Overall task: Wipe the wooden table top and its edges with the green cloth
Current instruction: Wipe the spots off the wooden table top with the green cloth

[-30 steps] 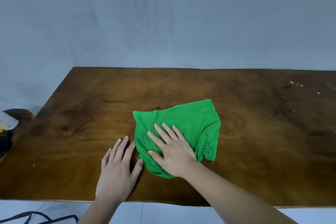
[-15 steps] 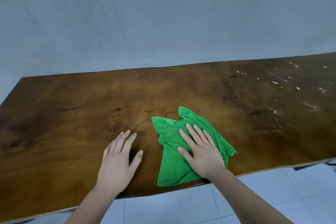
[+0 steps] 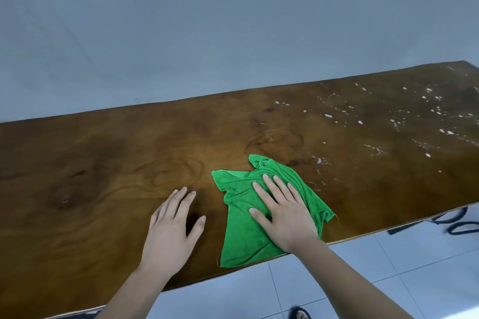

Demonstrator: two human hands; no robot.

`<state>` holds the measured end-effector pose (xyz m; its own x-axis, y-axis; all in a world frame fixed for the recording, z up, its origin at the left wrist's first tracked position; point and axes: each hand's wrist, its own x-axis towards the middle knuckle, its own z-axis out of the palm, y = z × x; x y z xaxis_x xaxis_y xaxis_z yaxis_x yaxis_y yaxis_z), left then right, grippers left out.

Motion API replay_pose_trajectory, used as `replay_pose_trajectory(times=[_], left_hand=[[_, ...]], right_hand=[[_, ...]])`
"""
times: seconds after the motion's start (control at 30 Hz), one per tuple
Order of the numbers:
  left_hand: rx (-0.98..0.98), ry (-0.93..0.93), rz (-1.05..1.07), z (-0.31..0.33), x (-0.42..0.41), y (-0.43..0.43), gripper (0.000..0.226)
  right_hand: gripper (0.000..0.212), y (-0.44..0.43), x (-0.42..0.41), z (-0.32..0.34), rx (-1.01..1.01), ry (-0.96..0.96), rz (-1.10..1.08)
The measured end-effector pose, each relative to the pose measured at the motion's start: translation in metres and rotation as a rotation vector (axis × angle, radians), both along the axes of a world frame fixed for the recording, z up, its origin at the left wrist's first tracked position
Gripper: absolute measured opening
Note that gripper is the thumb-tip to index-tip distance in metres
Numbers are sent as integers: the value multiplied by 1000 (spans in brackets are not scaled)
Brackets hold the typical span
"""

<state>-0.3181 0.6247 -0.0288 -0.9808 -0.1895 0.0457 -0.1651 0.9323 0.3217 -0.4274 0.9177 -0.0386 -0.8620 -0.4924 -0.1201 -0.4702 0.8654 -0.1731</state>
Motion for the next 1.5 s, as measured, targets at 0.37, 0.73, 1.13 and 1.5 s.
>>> replay_pose_trajectory(times=[0.37,0.73,1.13,1.5], left_hand=[[-16,-18,153,-3,-71,133,79],[-71,-71,186,-17,-81,154,86],[-70,-63,179,-18,-80,155,80],[-87,-86,217,-20,-83,157,86]], right_hand=[[77,133,-78,2,-16,-15,92],[81,199,-138,-2,22,2,-172],[71,107,-21,-3,-48,-47,380],[77,266,-160,18,72,-38,121]])
